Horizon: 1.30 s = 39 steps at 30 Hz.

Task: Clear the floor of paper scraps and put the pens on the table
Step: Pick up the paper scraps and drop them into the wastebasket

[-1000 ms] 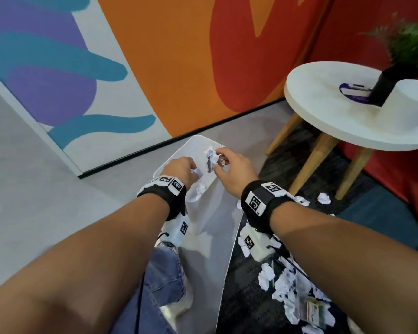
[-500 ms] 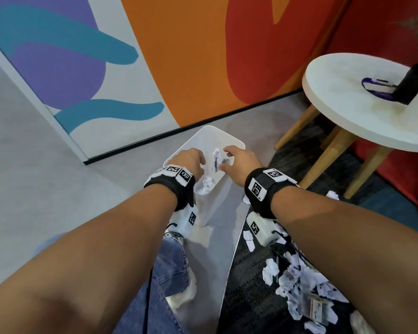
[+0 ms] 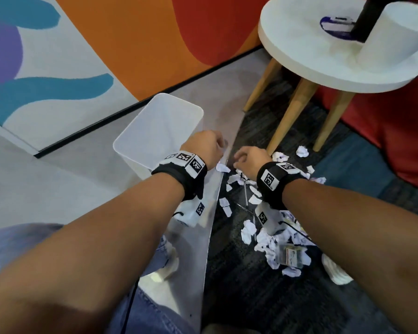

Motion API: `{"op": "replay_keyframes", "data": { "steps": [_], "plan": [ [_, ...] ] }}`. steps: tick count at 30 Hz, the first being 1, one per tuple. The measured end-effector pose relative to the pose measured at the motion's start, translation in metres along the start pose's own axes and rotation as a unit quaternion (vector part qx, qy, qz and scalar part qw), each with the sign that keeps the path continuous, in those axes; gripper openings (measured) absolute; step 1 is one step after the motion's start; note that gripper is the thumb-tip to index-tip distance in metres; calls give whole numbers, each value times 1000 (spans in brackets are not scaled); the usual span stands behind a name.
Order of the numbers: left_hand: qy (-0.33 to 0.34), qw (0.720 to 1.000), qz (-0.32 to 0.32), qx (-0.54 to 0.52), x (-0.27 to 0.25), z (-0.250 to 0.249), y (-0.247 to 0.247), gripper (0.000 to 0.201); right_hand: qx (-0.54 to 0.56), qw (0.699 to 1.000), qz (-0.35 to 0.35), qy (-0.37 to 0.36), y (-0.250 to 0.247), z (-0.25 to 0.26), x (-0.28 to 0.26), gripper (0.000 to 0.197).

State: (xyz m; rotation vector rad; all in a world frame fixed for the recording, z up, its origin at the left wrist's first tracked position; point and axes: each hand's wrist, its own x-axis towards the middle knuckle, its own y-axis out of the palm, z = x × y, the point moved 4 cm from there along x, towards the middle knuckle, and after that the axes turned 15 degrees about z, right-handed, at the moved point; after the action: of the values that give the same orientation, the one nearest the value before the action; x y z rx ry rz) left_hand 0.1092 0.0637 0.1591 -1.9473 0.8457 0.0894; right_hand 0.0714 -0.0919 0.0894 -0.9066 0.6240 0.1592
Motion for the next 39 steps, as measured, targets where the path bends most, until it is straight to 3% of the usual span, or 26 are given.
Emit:
{"op": "replay_keyframes", "data": {
  "steps": [10, 15, 18, 22, 27, 33, 36, 39],
  "plan": [
    [-46, 983, 176, 13, 61, -4, 122, 15, 50, 980, 132, 141, 61, -145, 7, 10],
    [-73, 959, 272, 23, 82, 4, 182, 19, 66, 967, 149, 196, 87, -200, 7, 8],
    [-81, 943, 321, 32, 90, 8, 217, 14, 27, 960, 178, 217, 100, -227, 9, 26],
    [-66, 922, 379, 45, 96, 6, 256, 9, -27, 953, 225, 200, 119, -240, 8, 38],
    [-32, 905, 419, 67, 101, 8, 294, 34, -40, 948, 263, 174, 141, -243, 9, 68],
    [-65, 880, 461, 96, 98, 20, 320, 46, -29, 957, 232, 175, 149, -246, 13, 51],
    [-62, 878, 458, 122, 94, 25, 326, 35, -10, 963, 209, 170, 145, -244, 17, 38],
    [-60, 881, 451, 127, 92, 29, 325, 26, 34, 964, 182, 189, 137, -244, 18, 41]
  ]
}}
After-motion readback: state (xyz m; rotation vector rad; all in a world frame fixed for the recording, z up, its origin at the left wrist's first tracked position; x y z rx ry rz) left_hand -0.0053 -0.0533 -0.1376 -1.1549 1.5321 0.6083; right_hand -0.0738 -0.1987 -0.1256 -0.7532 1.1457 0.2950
